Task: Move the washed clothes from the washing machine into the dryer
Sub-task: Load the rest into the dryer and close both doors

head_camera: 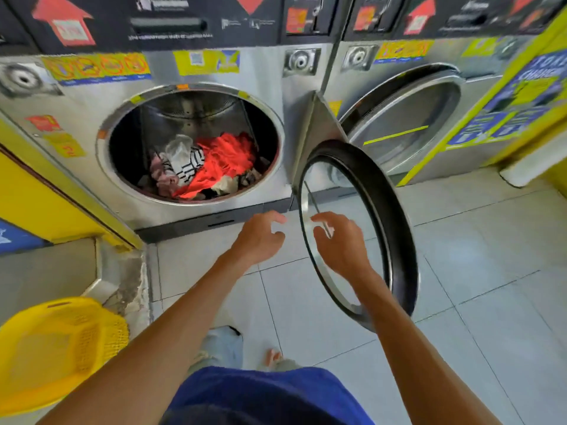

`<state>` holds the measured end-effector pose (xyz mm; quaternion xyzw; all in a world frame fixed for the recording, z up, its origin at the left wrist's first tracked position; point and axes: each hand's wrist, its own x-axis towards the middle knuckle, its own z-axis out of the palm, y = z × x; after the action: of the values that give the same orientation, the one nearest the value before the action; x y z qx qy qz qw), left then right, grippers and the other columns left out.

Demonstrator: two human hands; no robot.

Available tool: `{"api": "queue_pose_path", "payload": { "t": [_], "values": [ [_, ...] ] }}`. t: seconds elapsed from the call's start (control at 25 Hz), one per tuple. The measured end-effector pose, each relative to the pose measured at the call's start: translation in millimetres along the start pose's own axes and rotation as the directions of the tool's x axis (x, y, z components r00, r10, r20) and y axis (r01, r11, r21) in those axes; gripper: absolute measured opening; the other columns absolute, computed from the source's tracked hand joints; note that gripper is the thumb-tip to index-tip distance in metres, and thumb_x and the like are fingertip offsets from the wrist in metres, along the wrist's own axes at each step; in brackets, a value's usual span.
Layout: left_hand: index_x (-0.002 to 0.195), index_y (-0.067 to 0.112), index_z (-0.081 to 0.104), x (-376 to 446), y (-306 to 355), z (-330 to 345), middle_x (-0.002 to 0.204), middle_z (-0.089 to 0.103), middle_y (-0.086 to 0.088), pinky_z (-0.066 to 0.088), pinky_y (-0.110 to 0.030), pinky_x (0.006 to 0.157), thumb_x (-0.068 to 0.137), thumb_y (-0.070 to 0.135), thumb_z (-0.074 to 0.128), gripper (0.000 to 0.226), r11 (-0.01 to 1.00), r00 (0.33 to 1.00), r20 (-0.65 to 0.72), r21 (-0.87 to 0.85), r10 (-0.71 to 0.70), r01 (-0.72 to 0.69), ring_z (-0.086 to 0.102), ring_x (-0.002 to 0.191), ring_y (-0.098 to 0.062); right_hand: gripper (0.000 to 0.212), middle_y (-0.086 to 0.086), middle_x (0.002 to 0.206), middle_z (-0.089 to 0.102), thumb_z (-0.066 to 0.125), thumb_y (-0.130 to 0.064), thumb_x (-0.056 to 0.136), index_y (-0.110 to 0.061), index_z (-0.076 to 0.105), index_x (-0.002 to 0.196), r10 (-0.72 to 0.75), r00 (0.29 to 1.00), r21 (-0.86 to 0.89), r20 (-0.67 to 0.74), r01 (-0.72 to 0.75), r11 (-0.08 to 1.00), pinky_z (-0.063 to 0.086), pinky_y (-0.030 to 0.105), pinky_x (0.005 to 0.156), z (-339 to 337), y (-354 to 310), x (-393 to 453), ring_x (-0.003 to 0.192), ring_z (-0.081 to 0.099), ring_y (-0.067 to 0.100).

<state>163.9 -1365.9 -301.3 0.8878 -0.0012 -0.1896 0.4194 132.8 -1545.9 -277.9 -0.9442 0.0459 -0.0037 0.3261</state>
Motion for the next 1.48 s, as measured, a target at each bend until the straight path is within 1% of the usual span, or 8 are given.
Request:
{"api": "queue_pose_path", "payload": {
  "t": [0.08, 0.24, 0.4, 0.56, 0.84, 1.08, 1.2, 1.48],
  "values": [
    [0.118, 0.029, 0.062, -1.2, 24.9, 8.3, 0.134, 0.057, 0.002, 0.043, -0.025, 0.089, 0.086, 0.018, 0.054, 0.035, 0.998, 0.998, 0.039, -0.002, 0.056, -0.056, 0.056, 0.116, -0.018, 0.024, 0.001, 0.117, 0.070, 0.060, -0.016, 0.089, -0.020, 0.071, 0.111, -0.059, 0.988, -0.095, -0.141, 0.046, 0.994, 0.043, 0.026, 0.096, -28.1, 14.1, 3.6, 0.112, 0.062, 0.023],
    [0.119, 0.022, 0.064, -5.9, 63.9, 21.5, 0.128, 0.059, 0.005, 0.042, -0.026, 0.097, 0.088, 0.013, 0.054, 0.034, 0.990, 0.988, 0.089, -0.065, 0.130, -0.124, 0.054, 0.122, -0.015, 0.037, 0.010, 0.126, 0.061, 0.053, -0.020, 0.090, -0.020, 0.059, 0.127, 0.160, 0.940, -0.185, -0.301, -0.222, 0.957, 0.042, 0.038, 0.095, -71.6, 51.5, 15.4, 0.116, 0.050, 0.031],
    [0.121, 0.022, 0.063, -10.8, 80.2, 31.3, 0.114, 0.055, 0.010, 0.044, -0.028, 0.092, 0.087, 0.010, 0.051, 0.038, 0.990, 0.989, 0.116, -0.121, 0.090, -0.075, 0.054, 0.121, -0.014, 0.049, 0.017, 0.134, 0.050, 0.040, -0.027, 0.099, -0.024, 0.030, 0.147, 0.293, 0.947, -0.238, -0.134, -0.318, 0.918, 0.043, 0.055, 0.097, -68.8, 75.7, 17.9, 0.119, 0.047, 0.040],
    [0.120, 0.024, 0.063, -14.9, 77.1, 42.4, 0.123, 0.061, 0.004, 0.044, -0.026, 0.083, 0.085, 0.011, 0.050, 0.039, 0.995, 0.987, 0.144, -0.078, 0.065, -0.054, 0.058, 0.118, -0.022, 0.042, 0.018, 0.105, 0.064, 0.035, -0.022, 0.100, -0.033, 0.043, 0.140, 0.214, 0.971, -0.196, -0.103, -0.231, 0.953, 0.056, 0.046, 0.075, -67.9, 84.3, 26.1, 0.090, 0.062, 0.036],
    [0.142, 0.028, 0.041, -40.3, 55.6, 46.9, 0.142, 0.049, -0.004, 0.046, -0.029, 0.096, 0.092, 0.011, 0.045, 0.053, 0.983, 0.982, 0.177, -0.159, -0.064, 0.093, 0.051, 0.127, -0.021, 0.043, 0.006, 0.110, 0.069, 0.056, -0.033, 0.097, -0.029, 0.042, 0.137, 0.170, 0.983, 0.142, 0.065, -0.178, 0.974, 0.055, 0.031, 0.075, -22.1, 37.0, 14.4, 0.090, 0.066, 0.020],
    [0.117, 0.033, 0.063, -49.8, -6.8, -10.1, 0.104, 0.067, 0.002, 0.052, -0.025, 0.076, 0.097, 0.024, 0.043, 0.030, 0.959, 0.984, -0.029, -0.231, -0.177, 0.166, 0.063, 0.091, -0.015, 0.037, 0.002, 0.086, 0.070, 0.052, -0.048, 0.093, -0.014, 0.066, 0.101, 0.170, 0.924, 0.292, 0.342, -0.277, 0.915, 0.057, 0.048, 0.085, 59.0, -39.1, 36.7, 0.086, 0.068, 0.025],
    [0.114, 0.024, 0.063, -44.2, -38.6, -47.8, 0.108, 0.065, -0.004, 0.048, -0.031, 0.075, 0.089, 0.015, 0.039, 0.036, 0.964, 0.971, -0.117, -0.192, -0.210, 0.185, 0.062, 0.093, -0.023, 0.042, 0.006, 0.082, 0.069, 0.053, -0.053, 0.088, -0.012, 0.064, 0.090, 0.160, 0.909, 0.348, 0.384, -0.303, 0.887, 0.056, 0.052, 0.084, 98.6, -83.2, 59.1, 0.087, 0.067, 0.029],
    [0.151, 0.028, 0.028, -18.3, -105.5, -127.3, 0.145, 0.048, -0.010, 0.041, -0.030, 0.098, 0.089, 0.004, 0.041, 0.067, 0.940, 0.916, -0.233, -0.183, -0.327, 0.289, 0.051, 0.125, -0.028, 0.044, 0.002, 0.074, 0.071, 0.048, -0.052, 0.095, -0.009, 0.060, 0.099, 0.112, 0.913, 0.410, 0.392, -0.283, 0.867, 0.060, 0.040, 0.070, 174.4, -167.2, 114.0, 0.067, 0.074, 0.017]
  ]
}}
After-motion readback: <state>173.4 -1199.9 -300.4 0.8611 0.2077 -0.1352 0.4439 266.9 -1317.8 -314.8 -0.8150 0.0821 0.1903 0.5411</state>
